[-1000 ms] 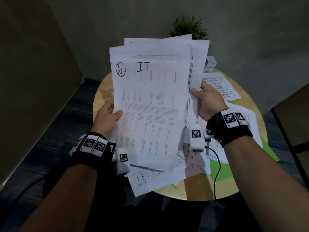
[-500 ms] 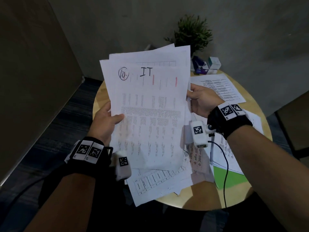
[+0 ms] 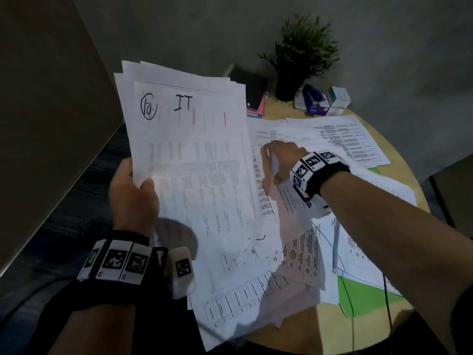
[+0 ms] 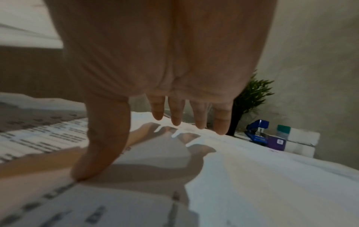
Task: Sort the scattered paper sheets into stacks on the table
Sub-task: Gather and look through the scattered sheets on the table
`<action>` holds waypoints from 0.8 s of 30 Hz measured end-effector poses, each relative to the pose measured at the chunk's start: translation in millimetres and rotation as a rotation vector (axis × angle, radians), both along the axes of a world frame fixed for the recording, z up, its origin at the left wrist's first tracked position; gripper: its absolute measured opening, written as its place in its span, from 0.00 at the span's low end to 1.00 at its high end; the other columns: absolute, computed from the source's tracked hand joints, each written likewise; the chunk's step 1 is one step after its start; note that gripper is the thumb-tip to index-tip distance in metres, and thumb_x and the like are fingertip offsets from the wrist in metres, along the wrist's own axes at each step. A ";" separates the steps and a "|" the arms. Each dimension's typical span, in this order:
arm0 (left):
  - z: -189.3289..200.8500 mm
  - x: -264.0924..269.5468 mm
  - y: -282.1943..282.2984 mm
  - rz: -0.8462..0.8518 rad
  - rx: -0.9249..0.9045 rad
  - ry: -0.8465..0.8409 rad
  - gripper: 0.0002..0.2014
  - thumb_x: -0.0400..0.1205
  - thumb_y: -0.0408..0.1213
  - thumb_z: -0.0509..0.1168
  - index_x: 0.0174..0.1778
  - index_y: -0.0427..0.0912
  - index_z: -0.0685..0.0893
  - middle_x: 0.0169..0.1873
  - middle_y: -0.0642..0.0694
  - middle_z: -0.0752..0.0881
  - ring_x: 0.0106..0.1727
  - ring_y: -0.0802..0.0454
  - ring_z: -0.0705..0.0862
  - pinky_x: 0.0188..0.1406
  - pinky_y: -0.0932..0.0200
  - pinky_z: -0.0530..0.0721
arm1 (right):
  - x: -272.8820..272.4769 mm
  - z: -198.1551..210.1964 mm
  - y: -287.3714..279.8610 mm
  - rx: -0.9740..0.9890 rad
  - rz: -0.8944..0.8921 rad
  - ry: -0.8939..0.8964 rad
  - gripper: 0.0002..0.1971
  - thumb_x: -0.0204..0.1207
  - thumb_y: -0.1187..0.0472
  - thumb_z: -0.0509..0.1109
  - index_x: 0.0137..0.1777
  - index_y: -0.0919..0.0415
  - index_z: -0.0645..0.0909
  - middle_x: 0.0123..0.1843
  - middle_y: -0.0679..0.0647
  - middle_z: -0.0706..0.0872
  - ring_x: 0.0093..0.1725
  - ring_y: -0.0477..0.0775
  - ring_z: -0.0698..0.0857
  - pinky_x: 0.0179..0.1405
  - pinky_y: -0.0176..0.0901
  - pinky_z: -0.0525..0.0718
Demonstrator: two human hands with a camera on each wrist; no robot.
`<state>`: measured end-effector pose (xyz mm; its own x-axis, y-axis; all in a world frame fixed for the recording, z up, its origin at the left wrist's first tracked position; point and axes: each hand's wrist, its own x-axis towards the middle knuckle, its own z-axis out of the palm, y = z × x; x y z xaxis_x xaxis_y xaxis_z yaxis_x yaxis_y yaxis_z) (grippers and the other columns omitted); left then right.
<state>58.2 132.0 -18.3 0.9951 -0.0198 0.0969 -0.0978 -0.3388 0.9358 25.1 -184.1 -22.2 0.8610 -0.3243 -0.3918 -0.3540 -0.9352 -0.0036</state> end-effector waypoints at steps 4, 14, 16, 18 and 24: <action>0.0 2.8 -4.1 -0.002 0.025 0.036 0.17 0.78 0.18 0.58 0.58 0.38 0.80 0.49 0.46 0.82 0.51 0.49 0.81 0.42 0.66 0.77 | 14.4 -9.8 -13.4 -0.062 0.111 0.067 0.61 0.42 0.38 0.82 0.78 0.46 0.57 0.74 0.52 0.72 0.71 0.64 0.75 0.67 0.64 0.75; 0.1 1.0 -8.7 -0.043 0.078 0.020 0.15 0.80 0.19 0.60 0.61 0.34 0.79 0.50 0.48 0.80 0.51 0.54 0.78 0.29 0.84 0.71 | 22.3 19.0 -18.8 -0.084 -0.017 -0.147 0.07 0.74 0.65 0.68 0.52 0.59 0.79 0.47 0.56 0.82 0.55 0.63 0.79 0.54 0.49 0.70; -1.0 0.6 -6.7 -0.054 0.084 -0.005 0.15 0.80 0.19 0.60 0.61 0.33 0.79 0.50 0.47 0.80 0.50 0.53 0.78 0.30 0.84 0.71 | 18.0 23.2 -20.1 -0.048 -0.010 -0.174 0.05 0.74 0.67 0.67 0.48 0.61 0.79 0.46 0.58 0.83 0.51 0.64 0.80 0.48 0.47 0.77; -2.0 0.7 -4.8 -0.062 0.063 -0.024 0.15 0.80 0.19 0.60 0.60 0.33 0.79 0.49 0.46 0.81 0.49 0.52 0.79 0.31 0.83 0.71 | 14.0 29.3 -21.3 -0.018 -0.005 -0.177 0.04 0.75 0.69 0.65 0.46 0.60 0.78 0.47 0.60 0.83 0.48 0.63 0.81 0.41 0.45 0.79; -0.6 -0.1 -5.9 -0.079 -0.076 -0.027 0.14 0.80 0.20 0.60 0.58 0.37 0.79 0.49 0.46 0.83 0.43 0.57 0.81 0.33 0.81 0.76 | 6.3 59.3 -36.1 0.052 -0.104 -0.298 0.18 0.80 0.71 0.61 0.67 0.57 0.78 0.55 0.59 0.82 0.58 0.62 0.82 0.47 0.41 0.72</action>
